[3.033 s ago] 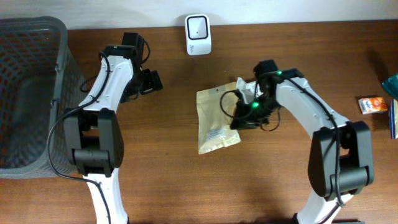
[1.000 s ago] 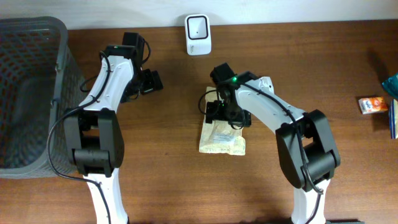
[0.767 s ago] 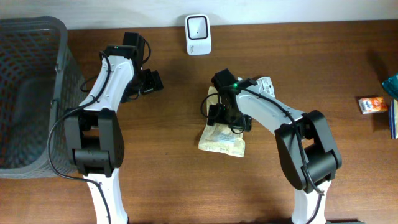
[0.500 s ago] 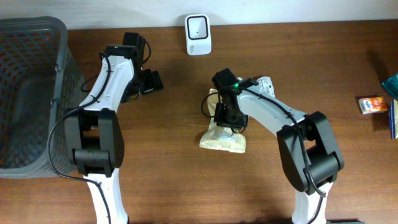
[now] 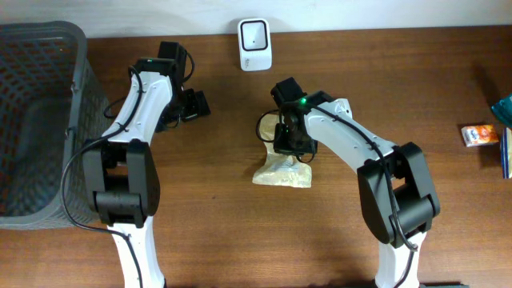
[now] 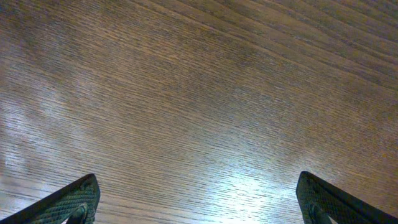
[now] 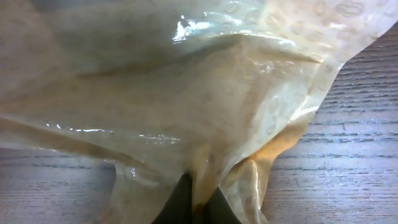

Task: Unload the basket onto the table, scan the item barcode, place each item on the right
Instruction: 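Lift the PanTree bag up to the white scanner with the right gripper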

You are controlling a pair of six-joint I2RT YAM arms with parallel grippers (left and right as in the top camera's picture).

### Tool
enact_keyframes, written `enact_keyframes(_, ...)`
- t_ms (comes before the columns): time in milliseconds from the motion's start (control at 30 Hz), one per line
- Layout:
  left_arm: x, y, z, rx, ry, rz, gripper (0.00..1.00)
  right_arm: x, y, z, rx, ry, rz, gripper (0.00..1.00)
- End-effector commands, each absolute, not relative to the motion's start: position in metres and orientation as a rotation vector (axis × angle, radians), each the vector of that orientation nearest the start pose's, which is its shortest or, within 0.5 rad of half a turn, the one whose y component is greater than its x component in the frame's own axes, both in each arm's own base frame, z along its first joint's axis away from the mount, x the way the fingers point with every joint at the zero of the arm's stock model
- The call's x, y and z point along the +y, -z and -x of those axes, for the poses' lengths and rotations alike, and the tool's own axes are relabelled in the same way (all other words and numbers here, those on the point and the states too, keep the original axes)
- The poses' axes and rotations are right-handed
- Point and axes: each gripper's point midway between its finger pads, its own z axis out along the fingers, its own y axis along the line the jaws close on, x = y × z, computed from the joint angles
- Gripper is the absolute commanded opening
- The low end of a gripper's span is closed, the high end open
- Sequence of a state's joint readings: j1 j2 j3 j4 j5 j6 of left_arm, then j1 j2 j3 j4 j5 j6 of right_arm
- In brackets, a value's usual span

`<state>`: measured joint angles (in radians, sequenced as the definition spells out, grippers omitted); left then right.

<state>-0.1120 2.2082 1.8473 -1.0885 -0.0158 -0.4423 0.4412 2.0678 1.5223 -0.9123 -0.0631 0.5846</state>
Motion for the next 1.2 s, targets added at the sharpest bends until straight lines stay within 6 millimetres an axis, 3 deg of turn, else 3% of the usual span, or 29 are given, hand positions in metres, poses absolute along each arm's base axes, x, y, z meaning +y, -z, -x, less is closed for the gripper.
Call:
enact_keyframes(0, -0.049, -0.063, -0.455, 2.955, 0.027, 0.487, 0.99, 0.180, -0.021, -0.374, 3.058, -0.113, -0.203, 0.04)
enact_keyframes(133, -0.049, -0.063, -0.455, 2.956, 0.027, 0.487, 0.99, 0.181, -0.025, -0.377, 3.052, -0.117, -0.176, 0.04)
enact_keyframes(267, -0.049, -0.063, -0.455, 2.955, 0.027, 0.487, 0.99, 0.190, -0.044, -0.395, 2.994, -0.160, -0.164, 0.04)
enact_keyframes(433, -0.049, -0.063, -0.455, 2.955, 0.027, 0.487, 0.99, 0.209, -0.101, -0.444, 2.805, -0.242, -0.009, 0.04)
enact_keyframes(533, -0.049, -0.063, -0.455, 2.955, 0.027, 0.487, 0.99, 0.210, -0.134, -0.479, 2.654, -0.257, -0.036, 0.04)
enact_keyframes(700, -0.049, -0.063, -0.455, 2.955, 0.027, 0.487, 0.99, 0.200, -0.169, -0.533, 2.424, -0.341, -0.105, 0.04)
enact_keyframes(867, -0.049, -0.063, -0.455, 2.956, 0.027, 0.487, 0.99, 0.204, -0.211, -0.576, 2.184, -0.465, -0.157, 0.04)
enact_keyframes(967, -0.049, -0.063, -0.455, 2.955, 0.027, 0.487, 0.99, 0.216, -0.215, -0.597, 2.079, -0.565, -0.237, 0.04)
enact_keyframes(1167, -0.049, -0.063, -0.455, 2.955, 0.027, 0.487, 0.99, 0.234, -0.190, -0.625, 1.981, -0.732, -0.375, 0.04)
